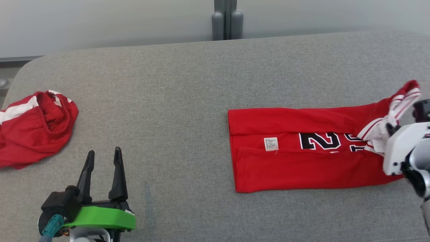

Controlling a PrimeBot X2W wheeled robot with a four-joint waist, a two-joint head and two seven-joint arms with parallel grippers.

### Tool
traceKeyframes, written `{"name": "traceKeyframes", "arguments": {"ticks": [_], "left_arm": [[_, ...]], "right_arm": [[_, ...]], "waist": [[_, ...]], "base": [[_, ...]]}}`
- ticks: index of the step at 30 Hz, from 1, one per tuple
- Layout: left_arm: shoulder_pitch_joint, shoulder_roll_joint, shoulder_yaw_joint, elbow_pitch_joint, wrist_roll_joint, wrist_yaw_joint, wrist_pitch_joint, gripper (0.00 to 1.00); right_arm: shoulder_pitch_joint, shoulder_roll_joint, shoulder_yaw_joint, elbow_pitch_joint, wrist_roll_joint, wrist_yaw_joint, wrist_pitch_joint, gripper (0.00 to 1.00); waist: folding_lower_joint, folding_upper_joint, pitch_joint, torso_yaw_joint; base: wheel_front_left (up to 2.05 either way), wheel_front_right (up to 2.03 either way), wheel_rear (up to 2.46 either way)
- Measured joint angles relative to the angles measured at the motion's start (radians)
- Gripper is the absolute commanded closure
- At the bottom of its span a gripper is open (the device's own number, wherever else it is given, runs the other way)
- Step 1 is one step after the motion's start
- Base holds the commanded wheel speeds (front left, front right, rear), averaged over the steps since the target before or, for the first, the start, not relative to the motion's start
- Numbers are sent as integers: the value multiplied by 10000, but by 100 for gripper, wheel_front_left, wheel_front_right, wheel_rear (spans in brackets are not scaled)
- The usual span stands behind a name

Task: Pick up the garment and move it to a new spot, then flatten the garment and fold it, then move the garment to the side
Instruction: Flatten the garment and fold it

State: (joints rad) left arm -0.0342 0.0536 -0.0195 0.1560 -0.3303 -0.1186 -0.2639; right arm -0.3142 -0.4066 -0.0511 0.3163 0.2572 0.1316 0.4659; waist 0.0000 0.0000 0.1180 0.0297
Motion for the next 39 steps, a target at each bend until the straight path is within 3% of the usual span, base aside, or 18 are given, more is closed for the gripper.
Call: {"name": "traceKeyframes", "arguments": {"ticks": [5,10,20,26,27,28,29,34,39], "left_arm": [[-13,-2,21,2,88,-2,0,0],[-35,-2,-44,50,109,-15,0,0],[-150,-4,-146,128,84,-44,0,0],[-185,-8,-238,184,52,-50,0,0],[-187,-8,-240,184,50,-50,0,0],[-188,-8,-240,184,44,-52,0,0],[-188,-8,-242,186,36,-54,0,0],[-187,-10,-165,178,8,-54,0,0],[-184,-13,-121,186,10,-54,0,0]], "right_arm": [[7,456,1918,-976,408,-2,351,100],[-488,1141,3453,-731,627,-2,366,100],[-1782,2734,4263,1549,637,-4,-153,100],[-2191,3035,4341,2715,533,-4,-441,100],[-2249,3072,4311,2878,500,-4,-516,96],[-2291,3101,4307,2984,506,-4,-604,4],[-2312,3141,4286,3047,562,-4,-717,0],[-2430,3411,4562,2949,1753,-4,-1177,0],[-2421,3429,4993,2107,3089,-4,-1452,0]], "waist": [[0,0,-36,9],[0,0,6,116],[0,0,124,552],[0,0,195,861],[0,0,212,901],[-1,0,231,934],[0,0,248,957],[0,0,294,955],[0,0,205,800]], "base": [[0,0,0],[0,0,0],[0,0,0],[0,0,0],[0,0,0],[0,0,0],[0,0,0],[0,0,0],[0,0,0]]}}
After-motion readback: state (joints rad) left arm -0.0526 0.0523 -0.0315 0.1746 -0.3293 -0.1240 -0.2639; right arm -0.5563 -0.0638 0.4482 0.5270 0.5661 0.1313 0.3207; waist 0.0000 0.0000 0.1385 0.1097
